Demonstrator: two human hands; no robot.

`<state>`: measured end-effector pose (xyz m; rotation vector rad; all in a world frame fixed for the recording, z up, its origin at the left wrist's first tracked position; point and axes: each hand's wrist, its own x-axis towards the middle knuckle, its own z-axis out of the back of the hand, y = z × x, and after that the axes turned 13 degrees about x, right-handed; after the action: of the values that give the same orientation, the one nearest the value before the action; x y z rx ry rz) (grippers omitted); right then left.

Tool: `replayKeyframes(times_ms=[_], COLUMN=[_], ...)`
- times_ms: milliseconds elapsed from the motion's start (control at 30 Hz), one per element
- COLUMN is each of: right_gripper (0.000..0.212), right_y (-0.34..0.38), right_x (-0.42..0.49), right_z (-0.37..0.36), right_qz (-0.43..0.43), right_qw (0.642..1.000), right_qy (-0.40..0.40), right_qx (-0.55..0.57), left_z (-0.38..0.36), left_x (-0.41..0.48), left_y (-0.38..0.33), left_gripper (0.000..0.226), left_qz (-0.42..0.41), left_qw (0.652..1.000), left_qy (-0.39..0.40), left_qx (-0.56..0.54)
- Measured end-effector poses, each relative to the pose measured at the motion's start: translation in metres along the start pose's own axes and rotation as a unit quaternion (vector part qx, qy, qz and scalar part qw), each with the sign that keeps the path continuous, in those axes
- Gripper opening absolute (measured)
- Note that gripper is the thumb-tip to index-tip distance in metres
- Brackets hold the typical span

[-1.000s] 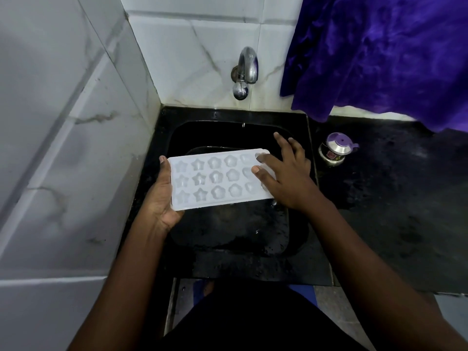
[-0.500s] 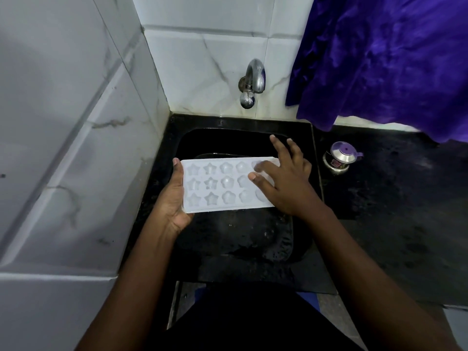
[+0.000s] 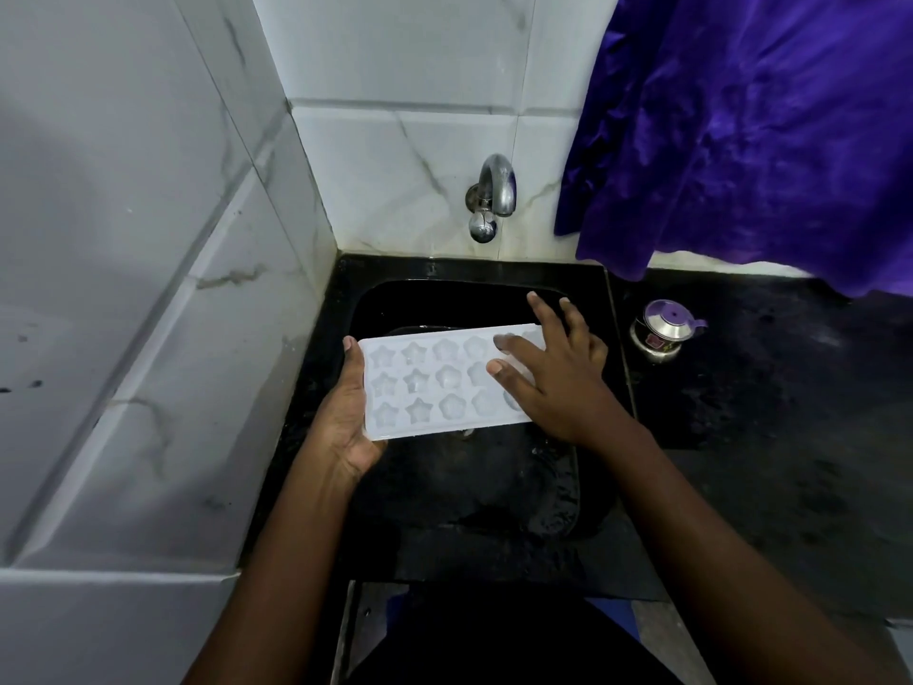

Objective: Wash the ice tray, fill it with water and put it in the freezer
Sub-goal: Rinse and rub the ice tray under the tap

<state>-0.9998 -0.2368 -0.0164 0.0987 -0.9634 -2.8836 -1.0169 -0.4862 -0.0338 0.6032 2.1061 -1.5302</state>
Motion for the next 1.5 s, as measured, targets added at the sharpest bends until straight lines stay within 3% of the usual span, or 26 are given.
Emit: replayKeyframes(times_ms=[100, 300, 433, 567, 767, 1500], right_gripper=[0.062, 0.051, 0.065, 0.057, 0.068, 0.049], right_y=[0.000, 0.001, 0.005, 0.005, 0.007, 0.016], right_x=[0.000, 0.002, 0.005, 0.010, 0.018, 0.038], right_z=[0.001, 0.003, 0.004, 0.007, 0.014, 0.040], right_qz=[0.009, 0.011, 0.013, 0.023, 0.029, 0.043], right_qw=[1.000, 1.000, 1.000, 0.999, 0.999, 0.998], right_qy=[-0.006, -0.001, -0.011, -0.020, -0.024, -0.039], right_qx=[0.000, -0.006, 0.003, 0.017, 0.019, 0.007], left_z=[-0.001, -0.001, -0.002, -0.003, -0.005, -0.016], left_x=[0.000, -0.003, -0.005, -0.005, -0.002, 0.006], left_y=[-0.001, -0.005, -0.013, -0.021, -0.029, -0.056], left_gripper=[0.078, 0.078, 0.076, 0.075, 0.074, 0.071], left_qz=[-0.002, -0.003, -0.013, -0.020, -0.026, -0.058], left_qw=[1.000, 1.000, 1.000, 0.999, 0.999, 0.998], left_qy=[0.004, 0.006, 0.013, 0.013, 0.019, 0.023], left_qx=[0.004, 0.017, 0.013, 0.021, 0.015, -0.012])
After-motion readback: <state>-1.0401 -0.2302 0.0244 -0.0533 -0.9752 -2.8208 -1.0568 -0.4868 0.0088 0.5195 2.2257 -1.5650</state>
